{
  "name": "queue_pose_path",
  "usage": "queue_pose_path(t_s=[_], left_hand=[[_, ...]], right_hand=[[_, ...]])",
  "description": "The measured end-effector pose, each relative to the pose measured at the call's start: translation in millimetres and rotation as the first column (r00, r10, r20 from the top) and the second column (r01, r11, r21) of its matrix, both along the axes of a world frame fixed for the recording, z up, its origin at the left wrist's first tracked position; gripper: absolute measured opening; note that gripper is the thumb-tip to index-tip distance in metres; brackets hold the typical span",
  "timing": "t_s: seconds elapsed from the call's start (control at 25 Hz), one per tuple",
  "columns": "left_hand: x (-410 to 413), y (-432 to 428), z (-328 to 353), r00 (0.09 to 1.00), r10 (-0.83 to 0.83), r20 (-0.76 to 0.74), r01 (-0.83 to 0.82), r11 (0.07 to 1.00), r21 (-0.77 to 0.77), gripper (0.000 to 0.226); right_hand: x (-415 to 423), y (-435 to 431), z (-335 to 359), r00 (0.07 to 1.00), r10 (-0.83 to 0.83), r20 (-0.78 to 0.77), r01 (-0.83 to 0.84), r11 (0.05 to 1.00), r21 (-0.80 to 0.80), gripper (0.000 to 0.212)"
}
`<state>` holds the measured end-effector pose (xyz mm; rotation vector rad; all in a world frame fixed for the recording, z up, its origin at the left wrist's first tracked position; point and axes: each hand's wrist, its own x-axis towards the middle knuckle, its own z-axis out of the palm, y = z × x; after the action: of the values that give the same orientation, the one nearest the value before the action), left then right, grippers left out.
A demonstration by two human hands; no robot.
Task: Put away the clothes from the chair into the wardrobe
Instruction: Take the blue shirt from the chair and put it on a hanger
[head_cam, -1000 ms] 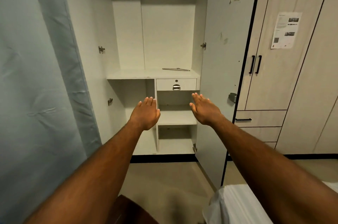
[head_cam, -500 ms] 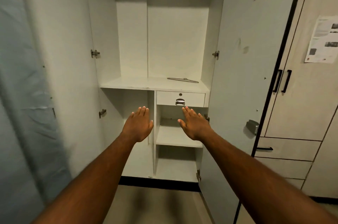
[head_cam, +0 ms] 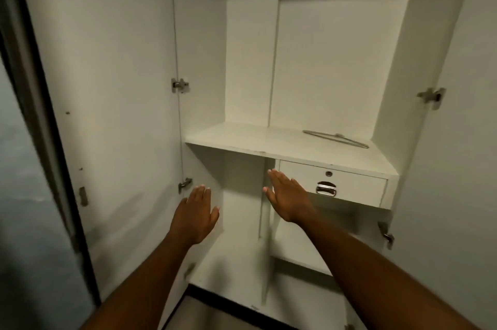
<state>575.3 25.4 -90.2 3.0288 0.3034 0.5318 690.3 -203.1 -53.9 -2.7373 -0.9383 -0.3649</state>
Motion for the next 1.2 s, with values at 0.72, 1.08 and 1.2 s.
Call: queue_pose_path(t_s=[0.72, 1.08, 1.2], left_hand=[[-379, 86, -113, 0.161, 0.966, -0.204, -0.984, 0.143, -0.103, 0.090], [-658, 84, -136, -0.328, 0.902, -0.280, -0.900, -0.388, -0.196, 0.043], [-720, 109, -141, -0.461, 0.820, -0.340, -0.795, -0.552, -0.253, 0.053]], right_hand=[[-295, 392, -123, -0.283, 0.894, -0.346, -0.937, -0.181, 0.300, 0.030], [-554, 471, -162, -0.352, 0.825, -0.442, -0.922, -0.224, 0.315, 0.023], [-611, 517, -173, -0.271, 0.844, -0.464, -0.943, -0.137, 0.302, 0.018]])
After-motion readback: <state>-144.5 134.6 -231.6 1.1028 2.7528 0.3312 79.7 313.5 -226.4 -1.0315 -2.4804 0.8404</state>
